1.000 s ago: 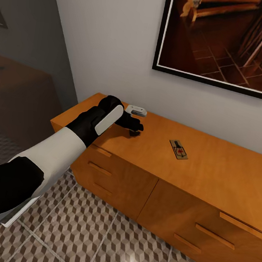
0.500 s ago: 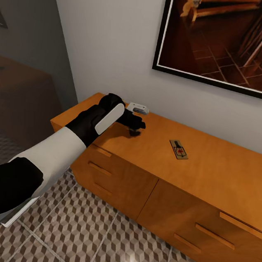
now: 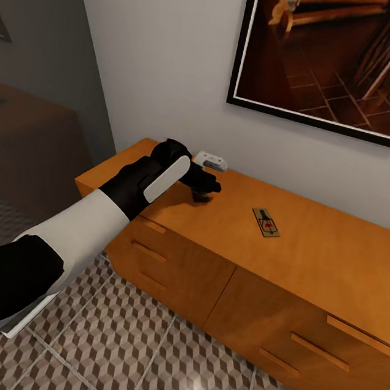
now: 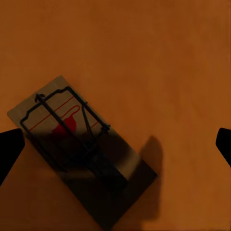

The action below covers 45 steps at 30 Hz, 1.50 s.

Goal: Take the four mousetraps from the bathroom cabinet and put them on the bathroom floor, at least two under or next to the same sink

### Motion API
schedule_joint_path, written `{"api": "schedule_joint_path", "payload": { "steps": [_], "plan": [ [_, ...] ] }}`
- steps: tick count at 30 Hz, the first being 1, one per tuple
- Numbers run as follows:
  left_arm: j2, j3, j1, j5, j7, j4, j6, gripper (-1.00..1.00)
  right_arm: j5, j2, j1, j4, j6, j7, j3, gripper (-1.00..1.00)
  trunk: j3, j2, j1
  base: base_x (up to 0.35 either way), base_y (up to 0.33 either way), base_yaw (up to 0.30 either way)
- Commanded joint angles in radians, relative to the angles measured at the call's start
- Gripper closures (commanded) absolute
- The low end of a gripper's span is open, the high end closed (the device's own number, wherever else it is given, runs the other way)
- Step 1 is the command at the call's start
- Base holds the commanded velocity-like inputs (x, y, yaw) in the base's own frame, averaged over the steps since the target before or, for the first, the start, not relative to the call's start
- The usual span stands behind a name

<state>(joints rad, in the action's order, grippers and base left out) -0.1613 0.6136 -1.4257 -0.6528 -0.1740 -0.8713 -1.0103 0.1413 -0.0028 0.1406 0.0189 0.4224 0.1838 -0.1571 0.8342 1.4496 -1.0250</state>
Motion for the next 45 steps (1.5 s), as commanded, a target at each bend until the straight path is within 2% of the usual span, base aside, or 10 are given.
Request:
{"api": "schedule_joint_path", "payload": {
  "steps": [1, 16, 21, 24, 25, 27, 30, 45],
  "plan": [
    [0.0, 0.004, -0.001, -0.011, -0.01, -0.001, -0.002, -1.0, 0.014, 0.0, 0.0, -0.001, 0.002, 0.006, -0.007, 1.0, 0.001, 0.0, 0.0, 0.0, 0.0, 0.0],
    [0.002, 0.016, -0.001, -0.01, -0.011, 0.002, -0.001, -1.0, 0.014, 0.0, 0.0, -0.001, 0.002, 0.006, -0.007, 1.0, 0.001, 0.0, 0.0, 0.0, 0.0, 0.0],
    [0.002, 0.034, -0.001, -0.01, -0.017, 0.004, 0.0, -1.0, 0.014, 0.0, 0.0, -0.001, 0.002, 0.006, -0.007, 1.0, 0.001, 0.0, 0.0, 0.0, 0.0, 0.0],
    [0.002, 0.054, -0.001, -0.01, -0.052, 0.004, 0.0, -1.0, 0.014, 0.0, 0.0, -0.001, 0.002, 0.007, -0.007, 1.0, 0.001, 0.0, 0.0, 0.0, 0.0, 0.0],
    [0.002, 0.062, -0.001, -0.01, -0.08, 0.003, 0.0, -1.0, 0.014, 0.0, 0.0, -0.001, 0.002, 0.007, -0.007, 1.0, 0.001, 0.0, 0.0, 0.0, 0.0, 0.0],
    [0.002, 0.069, -0.001, -0.01, -0.119, 0.002, -0.001, -1.0, 0.014, 0.0, 0.0, -0.002, 0.002, 0.007, -0.007, 1.0, 0.001, 0.0, 0.0, 0.0, 0.0, 0.0],
    [0.002, 0.074, -0.001, -0.01, -0.146, 0.002, -0.002, -1.0, 0.014, 0.0, 0.0, -0.001, 0.002, 0.006, -0.007, 1.0, 0.001, 0.0, 0.0, 0.0, 0.0, 0.0],
    [0.002, 0.078, -0.001, -0.01, -0.166, 0.002, -0.002, -1.0, 0.014, 0.0, 0.0, -0.001, 0.002, 0.007, -0.007, 1.0, 0.001, 0.0, 0.0, 0.0, 0.0, 0.0]
  ]
}}
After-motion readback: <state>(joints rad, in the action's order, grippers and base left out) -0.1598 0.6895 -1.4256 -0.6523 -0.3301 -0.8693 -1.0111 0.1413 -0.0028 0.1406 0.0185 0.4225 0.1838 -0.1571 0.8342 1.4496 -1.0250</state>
